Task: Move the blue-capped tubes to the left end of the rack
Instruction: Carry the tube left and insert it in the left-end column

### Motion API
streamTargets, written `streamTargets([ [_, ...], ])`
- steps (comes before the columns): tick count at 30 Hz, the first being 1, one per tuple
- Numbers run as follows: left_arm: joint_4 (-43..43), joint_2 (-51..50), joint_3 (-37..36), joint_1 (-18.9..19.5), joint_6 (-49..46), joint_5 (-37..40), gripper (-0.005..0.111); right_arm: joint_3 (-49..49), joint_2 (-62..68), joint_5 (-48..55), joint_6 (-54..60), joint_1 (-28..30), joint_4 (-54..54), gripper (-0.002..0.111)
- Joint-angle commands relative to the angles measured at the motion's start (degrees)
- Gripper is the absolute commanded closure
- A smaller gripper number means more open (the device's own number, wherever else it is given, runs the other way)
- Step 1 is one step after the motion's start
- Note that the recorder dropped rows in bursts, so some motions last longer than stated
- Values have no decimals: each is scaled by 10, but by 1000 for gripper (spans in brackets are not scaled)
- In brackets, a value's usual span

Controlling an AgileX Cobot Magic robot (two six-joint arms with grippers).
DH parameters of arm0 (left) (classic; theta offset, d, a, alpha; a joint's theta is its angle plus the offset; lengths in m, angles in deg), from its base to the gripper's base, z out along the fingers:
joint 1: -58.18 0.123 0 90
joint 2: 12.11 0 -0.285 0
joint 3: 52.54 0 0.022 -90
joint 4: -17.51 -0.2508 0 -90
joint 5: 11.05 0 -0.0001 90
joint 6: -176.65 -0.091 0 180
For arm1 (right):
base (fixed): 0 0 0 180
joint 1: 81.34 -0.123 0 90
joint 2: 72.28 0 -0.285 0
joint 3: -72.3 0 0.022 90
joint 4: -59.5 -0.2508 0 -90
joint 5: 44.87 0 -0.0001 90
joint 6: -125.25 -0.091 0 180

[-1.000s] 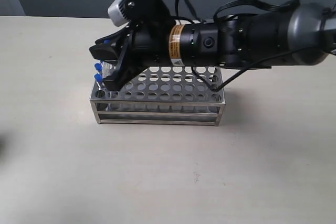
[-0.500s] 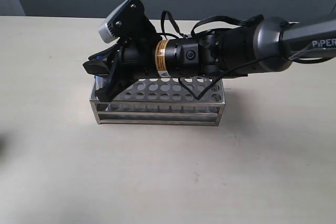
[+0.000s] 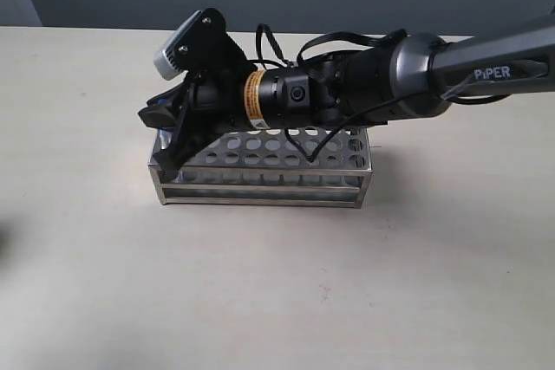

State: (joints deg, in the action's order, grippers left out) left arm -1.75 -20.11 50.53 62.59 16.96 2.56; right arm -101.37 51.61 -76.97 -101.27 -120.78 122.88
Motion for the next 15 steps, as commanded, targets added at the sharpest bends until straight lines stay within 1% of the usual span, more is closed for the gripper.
streamTargets([
  [1,1,2,-2,-5,1,1,106,-4,6,5,-2,0,7,108],
  [3,1,2,-2,-5,1,1,106,-4,12,6,-2,0,10,108],
  [5,1,2,-2,-5,1,1,106,-4,19,3,-2,0,10,103],
  [7,1,2,-2,-5,1,1,106,-4,25,3,-2,0,10,93],
  [11,1,2,-2,-5,1,1,106,-4,30,3,-2,0,10,66],
  [13,1,2,-2,-5,1,1,106,-4,30,3,-2,0,12,60],
  [15,1,2,-2,-5,1,1,106,-4,29,3,-2,0,12,60],
])
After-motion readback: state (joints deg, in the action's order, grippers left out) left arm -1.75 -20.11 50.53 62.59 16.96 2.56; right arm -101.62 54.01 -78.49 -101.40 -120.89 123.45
